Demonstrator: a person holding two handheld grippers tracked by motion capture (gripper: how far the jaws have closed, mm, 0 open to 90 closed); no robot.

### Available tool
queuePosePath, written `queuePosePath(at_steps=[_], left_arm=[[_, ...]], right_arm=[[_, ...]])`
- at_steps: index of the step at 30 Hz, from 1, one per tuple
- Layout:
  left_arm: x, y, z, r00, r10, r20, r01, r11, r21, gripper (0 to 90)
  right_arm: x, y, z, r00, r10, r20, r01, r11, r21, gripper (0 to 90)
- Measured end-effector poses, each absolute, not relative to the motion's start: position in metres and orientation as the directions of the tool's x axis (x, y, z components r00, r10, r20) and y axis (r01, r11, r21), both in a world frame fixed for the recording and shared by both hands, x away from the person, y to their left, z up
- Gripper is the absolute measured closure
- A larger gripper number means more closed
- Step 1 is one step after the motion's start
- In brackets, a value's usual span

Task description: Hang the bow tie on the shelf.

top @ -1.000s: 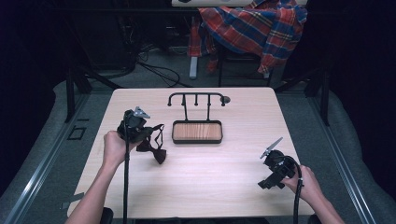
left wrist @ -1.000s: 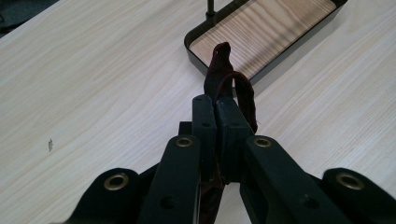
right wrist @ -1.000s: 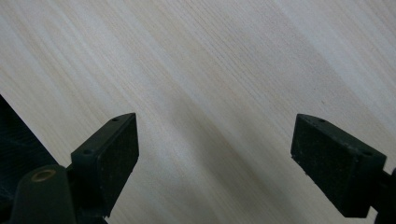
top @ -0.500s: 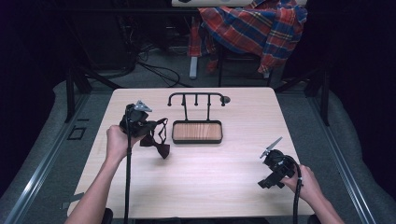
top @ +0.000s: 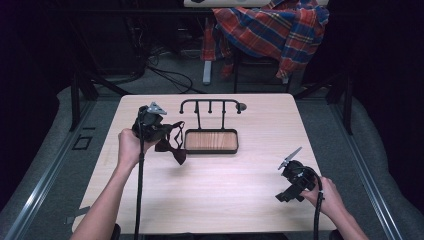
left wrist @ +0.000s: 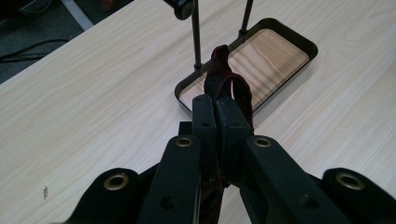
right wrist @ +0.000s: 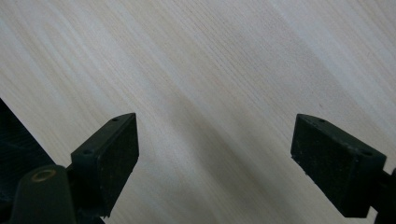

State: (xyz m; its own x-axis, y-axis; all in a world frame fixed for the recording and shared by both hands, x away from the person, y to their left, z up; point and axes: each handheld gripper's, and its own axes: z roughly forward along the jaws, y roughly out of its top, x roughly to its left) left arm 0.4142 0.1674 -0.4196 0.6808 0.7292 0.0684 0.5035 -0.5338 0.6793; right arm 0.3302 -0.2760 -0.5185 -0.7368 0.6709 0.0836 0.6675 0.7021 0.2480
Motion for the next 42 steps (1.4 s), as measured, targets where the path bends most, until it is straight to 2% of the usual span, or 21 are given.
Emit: queuePosePath(at_steps=[24, 42], left_arm=[[0.429, 0.156, -0.400, 0.675, 0.734, 0.071, 0.467, -0.500, 0.730, 87.3], [0.452, 0.153, -0.395, 0.661, 0.747, 0.070, 0.481, -0.494, 0.725, 87.3]], right_arm=[[0.331, -0.277, -0.519, -0.739, 0.669, 0.081, 0.666, 0.708, 0.235, 14.8], [0.330, -0.277, -0.519, -0.737, 0.671, 0.084, 0.669, 0.706, 0.233, 14.9]])
